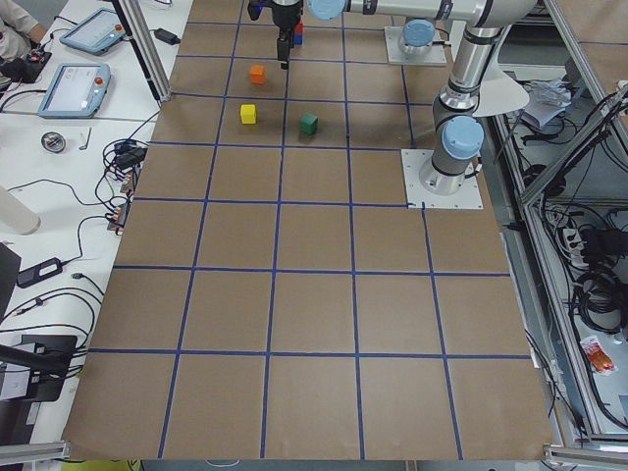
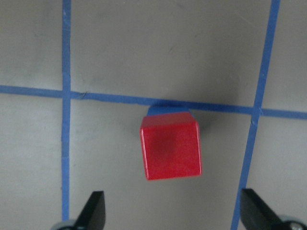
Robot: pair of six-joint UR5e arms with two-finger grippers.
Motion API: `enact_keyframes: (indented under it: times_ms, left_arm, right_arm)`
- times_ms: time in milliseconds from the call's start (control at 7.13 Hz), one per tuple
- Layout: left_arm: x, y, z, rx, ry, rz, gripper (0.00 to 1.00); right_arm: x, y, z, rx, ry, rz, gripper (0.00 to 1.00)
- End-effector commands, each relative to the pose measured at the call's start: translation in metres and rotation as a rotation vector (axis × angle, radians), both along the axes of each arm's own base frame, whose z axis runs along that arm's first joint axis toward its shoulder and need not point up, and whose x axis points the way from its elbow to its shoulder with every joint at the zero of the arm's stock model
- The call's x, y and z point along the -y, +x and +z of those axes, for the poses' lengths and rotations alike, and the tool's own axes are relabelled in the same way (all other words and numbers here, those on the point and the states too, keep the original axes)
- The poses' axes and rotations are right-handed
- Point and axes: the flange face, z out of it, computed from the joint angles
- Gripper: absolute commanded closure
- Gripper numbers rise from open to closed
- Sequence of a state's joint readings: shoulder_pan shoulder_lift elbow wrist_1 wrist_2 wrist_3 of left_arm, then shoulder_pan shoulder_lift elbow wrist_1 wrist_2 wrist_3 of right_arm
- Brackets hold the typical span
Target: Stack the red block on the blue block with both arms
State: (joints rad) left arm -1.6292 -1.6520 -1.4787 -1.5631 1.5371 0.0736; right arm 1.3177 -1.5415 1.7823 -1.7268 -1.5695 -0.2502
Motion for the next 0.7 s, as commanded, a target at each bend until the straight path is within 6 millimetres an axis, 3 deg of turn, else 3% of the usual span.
enact_keyframes:
  times_ms: [0,280,561]
  left_arm:
    - [0.000,0.000,0.000,0.000,0.000,0.000,0.00]
    - [0.000,0.000,0.000,0.000,0.000,0.002,0.00]
    - [0.002,0.000,0.000,-0.001,-0.009,0.000,0.00]
  right_arm:
    - [-0.019,0.031,0.086,-0.001,0.048,-0.133,0.00]
    - [-0.022,0.091,0.087,-0.009,0.038,-0.151,0.00]
    - [-0.026,0.115,0.084,-0.013,0.045,-0.132,0.00]
